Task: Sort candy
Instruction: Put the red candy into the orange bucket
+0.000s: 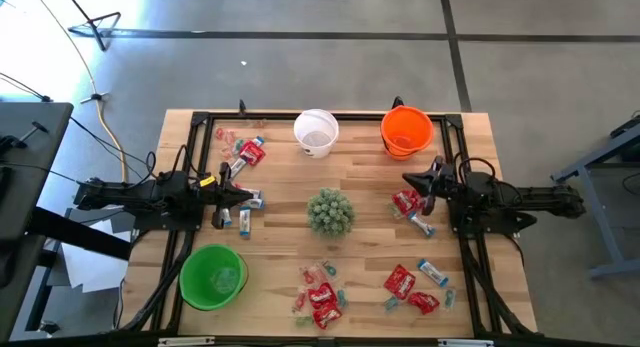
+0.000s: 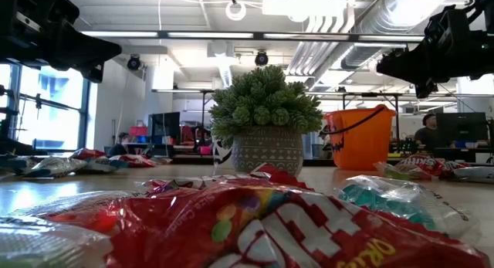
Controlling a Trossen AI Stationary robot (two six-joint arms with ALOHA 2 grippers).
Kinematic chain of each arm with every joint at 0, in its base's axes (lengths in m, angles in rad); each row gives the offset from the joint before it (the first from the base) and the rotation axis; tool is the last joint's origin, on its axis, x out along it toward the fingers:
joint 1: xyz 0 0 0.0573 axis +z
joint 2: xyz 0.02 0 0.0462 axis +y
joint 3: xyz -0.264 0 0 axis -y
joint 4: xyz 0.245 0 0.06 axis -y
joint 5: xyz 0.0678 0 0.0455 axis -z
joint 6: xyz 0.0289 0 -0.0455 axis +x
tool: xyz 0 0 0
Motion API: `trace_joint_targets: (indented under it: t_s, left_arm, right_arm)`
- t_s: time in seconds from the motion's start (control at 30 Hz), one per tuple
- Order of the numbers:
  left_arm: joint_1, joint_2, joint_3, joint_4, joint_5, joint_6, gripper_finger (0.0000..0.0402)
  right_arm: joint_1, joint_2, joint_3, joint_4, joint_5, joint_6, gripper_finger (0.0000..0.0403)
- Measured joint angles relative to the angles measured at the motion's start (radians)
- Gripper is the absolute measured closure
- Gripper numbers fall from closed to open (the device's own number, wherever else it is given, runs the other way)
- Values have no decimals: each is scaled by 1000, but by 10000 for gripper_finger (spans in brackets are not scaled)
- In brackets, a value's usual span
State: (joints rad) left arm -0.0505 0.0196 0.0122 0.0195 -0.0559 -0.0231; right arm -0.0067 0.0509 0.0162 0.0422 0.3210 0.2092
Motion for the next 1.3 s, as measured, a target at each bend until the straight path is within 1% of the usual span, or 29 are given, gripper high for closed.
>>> trace_joint_targets:
  t_s: [0.5, 0.63, 0.77, 0.9, 1.3]
  left_arm:
    - [0, 0, 0, 0, 0, 0, 401]
    - [0, 0, 0, 0, 0, 0, 401]
    - [0, 0, 0, 0, 0, 0, 401]
    - [0, 0, 0, 0, 0, 0, 401]
    - [0, 0, 0, 0, 0, 0, 401]
  right_arm:
    - [0, 0, 0, 0, 1, 0, 402]
    - [0, 0, 0, -1, -26, 19, 402]
    - [0, 0, 0, 2, 20, 29, 402]
    - [0, 0, 0, 2, 11, 101, 402]
    - [-1, 0, 0, 2, 10, 105, 402]
